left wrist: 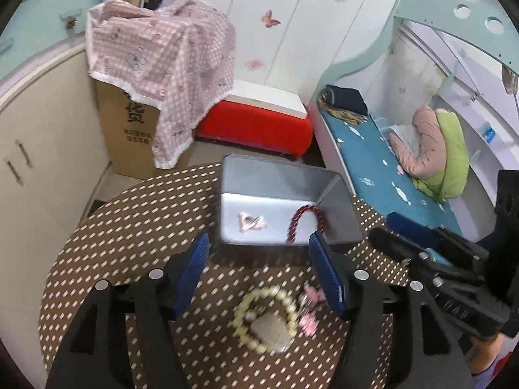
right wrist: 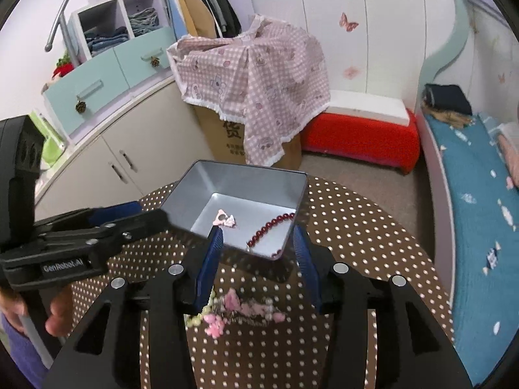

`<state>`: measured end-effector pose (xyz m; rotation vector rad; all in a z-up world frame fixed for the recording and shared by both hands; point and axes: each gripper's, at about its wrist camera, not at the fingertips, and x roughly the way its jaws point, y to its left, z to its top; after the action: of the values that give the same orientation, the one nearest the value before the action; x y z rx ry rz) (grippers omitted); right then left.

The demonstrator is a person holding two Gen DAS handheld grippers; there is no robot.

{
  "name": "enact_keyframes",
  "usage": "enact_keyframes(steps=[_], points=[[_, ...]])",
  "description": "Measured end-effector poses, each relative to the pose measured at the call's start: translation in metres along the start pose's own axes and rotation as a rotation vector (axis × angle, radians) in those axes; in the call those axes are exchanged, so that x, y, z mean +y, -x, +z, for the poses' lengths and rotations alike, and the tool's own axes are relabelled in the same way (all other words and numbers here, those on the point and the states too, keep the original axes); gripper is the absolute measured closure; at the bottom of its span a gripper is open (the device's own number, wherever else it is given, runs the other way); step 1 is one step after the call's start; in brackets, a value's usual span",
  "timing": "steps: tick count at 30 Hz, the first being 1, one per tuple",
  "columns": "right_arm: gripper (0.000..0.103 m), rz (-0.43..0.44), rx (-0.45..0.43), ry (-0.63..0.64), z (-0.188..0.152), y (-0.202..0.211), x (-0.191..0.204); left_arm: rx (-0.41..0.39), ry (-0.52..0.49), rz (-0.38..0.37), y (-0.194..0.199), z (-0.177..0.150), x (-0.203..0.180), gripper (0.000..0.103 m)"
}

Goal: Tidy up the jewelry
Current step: 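Move both tools back to the remaining jewelry beside the box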

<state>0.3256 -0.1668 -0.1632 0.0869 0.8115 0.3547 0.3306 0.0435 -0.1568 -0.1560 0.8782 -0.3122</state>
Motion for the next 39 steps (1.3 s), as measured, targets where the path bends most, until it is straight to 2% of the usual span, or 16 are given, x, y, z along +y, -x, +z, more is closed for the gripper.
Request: enact_keyframes(steps=[5,11,16,23,27,29,30,32,33,34,35,36,37,39], points=[[0.058,-0.025,-0.005,0.021,-0.021,0.015,0.003,-0.009,0.025,0.029,0.012,-0.022,0.012,0.041],[0.058,-0.029,0.047,0.000,-0.048,0.011,-0.007,0.071,0.031,0.057,-0.007,-0.055,0.017,0.041],[0.058,-0.024,0.090,-0.015,-0.066,0.001,-0.013,0.122,0.050,0.087,-0.028,-0.067,0.022,0.041],[0.058,-0.031,0.112,-0.024,-0.077,-0.008,-0.025,0.107,-0.011,0.151,-0.033,-0.069,0.011,0.043],[0.058,-0.028,0.115,-0.029,-0.077,-0.010,-0.027,0.114,-0.088,0.222,-0.038,-0.071,0.000,0.044],[0.058,-0.026,0.116,-0.029,-0.077,-0.011,-0.028,0.112,-0.132,0.264,-0.040,-0.073,-0.007,0.046],[0.058,-0.025,0.117,-0.029,-0.077,-0.011,-0.029,0.113,-0.130,0.255,-0.039,-0.073,-0.007,0.050],[0.058,-0.023,0.119,-0.032,-0.077,-0.012,-0.030,0.114,-0.132,0.253,-0.038,-0.073,-0.007,0.051],[0.058,-0.024,0.120,-0.032,-0.077,-0.013,-0.030,0.109,-0.132,0.254,-0.036,-0.072,-0.007,0.057],[0.058,-0.022,0.121,-0.032,-0.078,-0.014,-0.031,0.105,-0.134,0.254,-0.034,-0.073,-0.008,0.071],[0.058,-0.022,0.122,-0.032,-0.077,-0.014,-0.032,0.104,-0.141,0.254,-0.034,-0.071,-0.007,0.078],[0.058,-0.023,0.125,-0.034,-0.078,-0.015,-0.032,0.105,-0.145,0.255,-0.032,-0.072,-0.010,0.090],[0.058,-0.024,0.127,-0.036,-0.078,-0.016,-0.032,0.106,-0.148,0.264,-0.033,-0.072,-0.010,0.095],[0.058,-0.022,0.132,-0.033,-0.078,-0.017,-0.033,0.107,-0.147,0.263,-0.033,-0.071,-0.008,0.095]])
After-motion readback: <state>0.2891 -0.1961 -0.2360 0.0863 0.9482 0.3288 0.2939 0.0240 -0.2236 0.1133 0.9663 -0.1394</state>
